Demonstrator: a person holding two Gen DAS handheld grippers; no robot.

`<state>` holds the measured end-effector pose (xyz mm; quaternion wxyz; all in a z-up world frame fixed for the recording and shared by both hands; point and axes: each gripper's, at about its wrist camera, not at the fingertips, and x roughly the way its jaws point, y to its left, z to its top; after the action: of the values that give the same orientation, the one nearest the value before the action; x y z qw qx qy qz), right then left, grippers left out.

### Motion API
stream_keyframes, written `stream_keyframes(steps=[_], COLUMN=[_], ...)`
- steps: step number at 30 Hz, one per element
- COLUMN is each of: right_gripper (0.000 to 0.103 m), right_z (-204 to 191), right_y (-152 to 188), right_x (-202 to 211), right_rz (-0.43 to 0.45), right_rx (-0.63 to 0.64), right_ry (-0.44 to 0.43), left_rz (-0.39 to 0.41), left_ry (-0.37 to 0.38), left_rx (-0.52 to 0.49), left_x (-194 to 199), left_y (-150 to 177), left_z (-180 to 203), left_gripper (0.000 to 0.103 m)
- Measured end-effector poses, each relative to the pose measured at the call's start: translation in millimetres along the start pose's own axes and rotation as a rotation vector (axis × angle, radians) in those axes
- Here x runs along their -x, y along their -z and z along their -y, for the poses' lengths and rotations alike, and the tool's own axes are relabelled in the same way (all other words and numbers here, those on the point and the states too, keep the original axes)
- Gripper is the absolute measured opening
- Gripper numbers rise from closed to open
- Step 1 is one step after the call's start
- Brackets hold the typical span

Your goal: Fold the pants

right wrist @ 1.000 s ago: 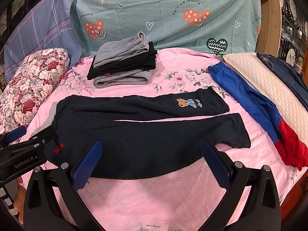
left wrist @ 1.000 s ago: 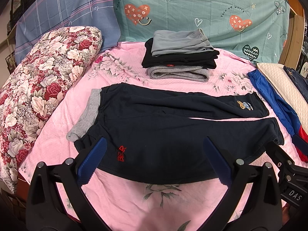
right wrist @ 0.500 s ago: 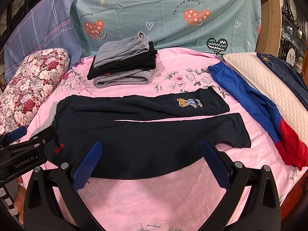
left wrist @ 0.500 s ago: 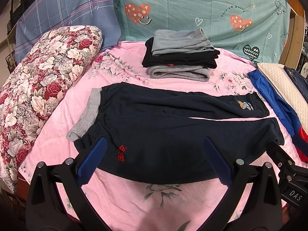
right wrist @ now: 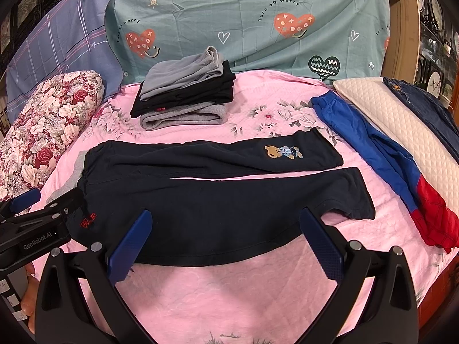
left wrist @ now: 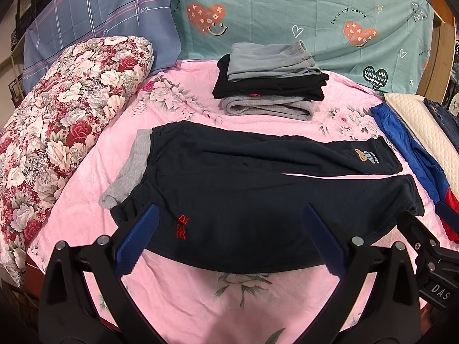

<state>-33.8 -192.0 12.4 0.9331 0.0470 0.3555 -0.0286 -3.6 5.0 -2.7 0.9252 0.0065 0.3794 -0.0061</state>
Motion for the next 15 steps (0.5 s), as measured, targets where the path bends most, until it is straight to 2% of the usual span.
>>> stream_keyframes(steps=[6, 11, 15], right_gripper=[0.102, 0.102, 0.102], right_z=[10, 12, 20], right_y=[0, 6, 13], right_x=[-6, -13, -26], right_rz=[-0.002, -0.037, -0.064], right_rx=[0.0, -0.023, -0.049], right_ry=[0.001, 0.017, 0.02], left_rz=[-0.016, -0.122, -0.215], left_ry=[0.003, 0.062, 0.062], left_rx=[0.005, 0.036, 0.203], left_x=[-5, -34, -63], left_y=[3, 15, 29], left_z=[-3, -15, -70], left_gripper=[0.101, 0.101, 0.101])
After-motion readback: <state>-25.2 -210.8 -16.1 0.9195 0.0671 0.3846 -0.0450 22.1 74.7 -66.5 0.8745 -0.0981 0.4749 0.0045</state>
